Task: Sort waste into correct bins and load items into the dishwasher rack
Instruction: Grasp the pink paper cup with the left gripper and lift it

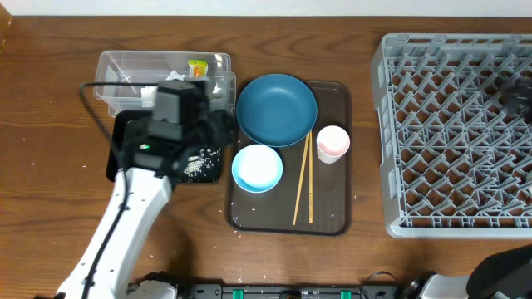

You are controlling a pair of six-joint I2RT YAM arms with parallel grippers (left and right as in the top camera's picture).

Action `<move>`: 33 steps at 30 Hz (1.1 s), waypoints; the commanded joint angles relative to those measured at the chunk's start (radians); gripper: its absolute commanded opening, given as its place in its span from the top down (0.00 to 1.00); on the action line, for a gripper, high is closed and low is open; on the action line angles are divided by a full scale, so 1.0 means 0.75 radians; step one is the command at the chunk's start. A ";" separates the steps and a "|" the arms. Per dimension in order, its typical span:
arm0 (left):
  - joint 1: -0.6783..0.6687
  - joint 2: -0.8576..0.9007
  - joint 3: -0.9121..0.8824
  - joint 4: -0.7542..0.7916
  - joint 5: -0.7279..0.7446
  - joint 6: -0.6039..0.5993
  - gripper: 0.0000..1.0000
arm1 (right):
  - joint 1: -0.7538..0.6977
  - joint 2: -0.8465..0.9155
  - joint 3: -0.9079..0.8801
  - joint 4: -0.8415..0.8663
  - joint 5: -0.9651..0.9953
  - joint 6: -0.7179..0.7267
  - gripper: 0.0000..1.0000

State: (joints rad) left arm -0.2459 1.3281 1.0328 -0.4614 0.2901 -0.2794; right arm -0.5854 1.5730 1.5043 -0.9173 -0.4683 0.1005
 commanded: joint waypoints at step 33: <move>-0.547 0.621 0.010 0.564 0.016 0.007 0.94 | 0.441 0.005 -0.002 -0.095 0.293 0.013 0.03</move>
State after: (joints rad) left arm -0.6636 1.8065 1.0328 -0.0238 0.2928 -0.2760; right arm -0.2623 1.5757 1.5024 -0.9859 -0.2672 0.1020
